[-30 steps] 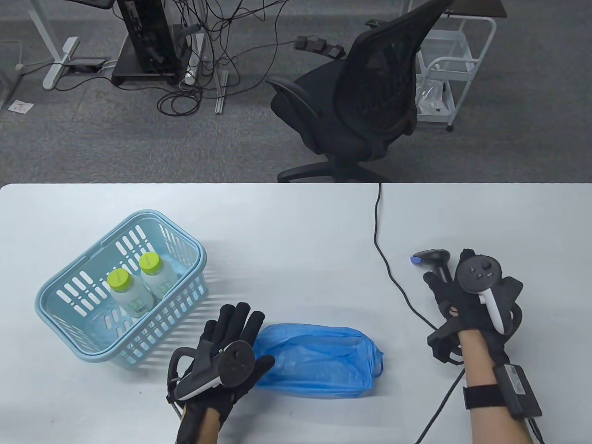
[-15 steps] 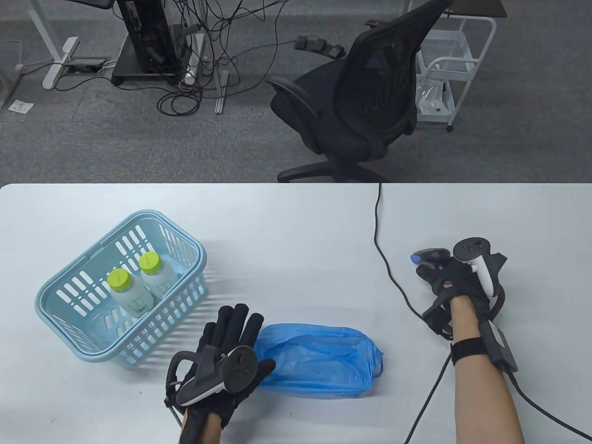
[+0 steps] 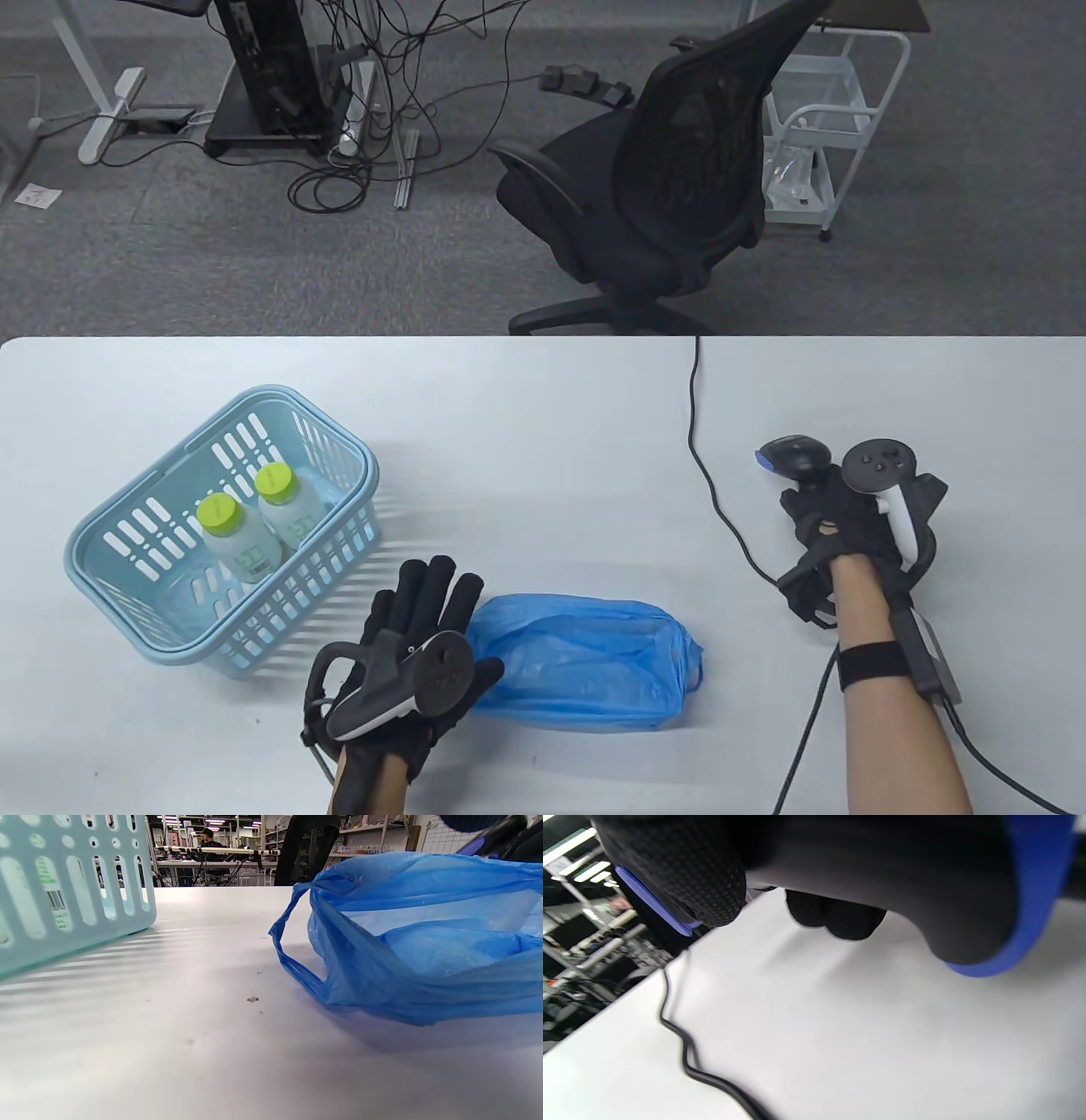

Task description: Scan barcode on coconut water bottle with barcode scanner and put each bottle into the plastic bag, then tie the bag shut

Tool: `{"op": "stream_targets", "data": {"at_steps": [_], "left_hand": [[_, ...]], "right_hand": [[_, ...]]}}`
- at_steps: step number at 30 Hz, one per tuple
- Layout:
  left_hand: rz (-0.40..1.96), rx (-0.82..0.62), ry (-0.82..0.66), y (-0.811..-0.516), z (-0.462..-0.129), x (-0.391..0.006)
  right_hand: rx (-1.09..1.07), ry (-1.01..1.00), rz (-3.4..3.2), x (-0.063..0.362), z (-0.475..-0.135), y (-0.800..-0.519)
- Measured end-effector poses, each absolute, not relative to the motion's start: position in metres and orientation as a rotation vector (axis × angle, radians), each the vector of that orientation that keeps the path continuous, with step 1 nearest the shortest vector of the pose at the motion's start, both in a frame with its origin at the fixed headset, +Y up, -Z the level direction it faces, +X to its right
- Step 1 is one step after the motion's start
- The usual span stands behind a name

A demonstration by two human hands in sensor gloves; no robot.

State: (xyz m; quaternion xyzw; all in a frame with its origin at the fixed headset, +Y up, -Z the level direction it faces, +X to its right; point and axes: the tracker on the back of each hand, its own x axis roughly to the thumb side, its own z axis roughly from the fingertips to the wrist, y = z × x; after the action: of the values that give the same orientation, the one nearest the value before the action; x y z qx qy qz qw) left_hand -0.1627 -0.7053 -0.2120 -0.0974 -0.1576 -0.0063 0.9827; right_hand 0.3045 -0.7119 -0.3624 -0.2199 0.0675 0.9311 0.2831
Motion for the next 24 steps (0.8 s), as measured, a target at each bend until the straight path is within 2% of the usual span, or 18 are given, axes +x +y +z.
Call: {"op": "stream_targets", "data": {"at_steps": [5,8,12,18,24], "left_hand": [[-0.004,-0.186,-0.319,-0.704,-0.213,-0.163],[-0.019,-0.183,-0.327,-0.706,-0.215,-0.161],[-0.021,-0.169,-0.329,-0.707,-0.217,-0.160],[-0.029,-0.148,-0.347,-0.708,-0.221,-0.155],[-0.029,-0.147,-0.359,-0.710,-0.224,-0.152]], "right_hand": [[-0.408,0.045,2.433,0.287,-0.328,-0.674],[-0.338,-0.047,2.385,0.278,-0.304,-0.658],[-0.208,-0.074,2.275,0.262,-0.271,-0.642],[-0.115,-0.111,2.224,0.244,-0.239,-0.636],[-0.122,-0.131,2.217,0.227,-0.221,-0.650]]}}
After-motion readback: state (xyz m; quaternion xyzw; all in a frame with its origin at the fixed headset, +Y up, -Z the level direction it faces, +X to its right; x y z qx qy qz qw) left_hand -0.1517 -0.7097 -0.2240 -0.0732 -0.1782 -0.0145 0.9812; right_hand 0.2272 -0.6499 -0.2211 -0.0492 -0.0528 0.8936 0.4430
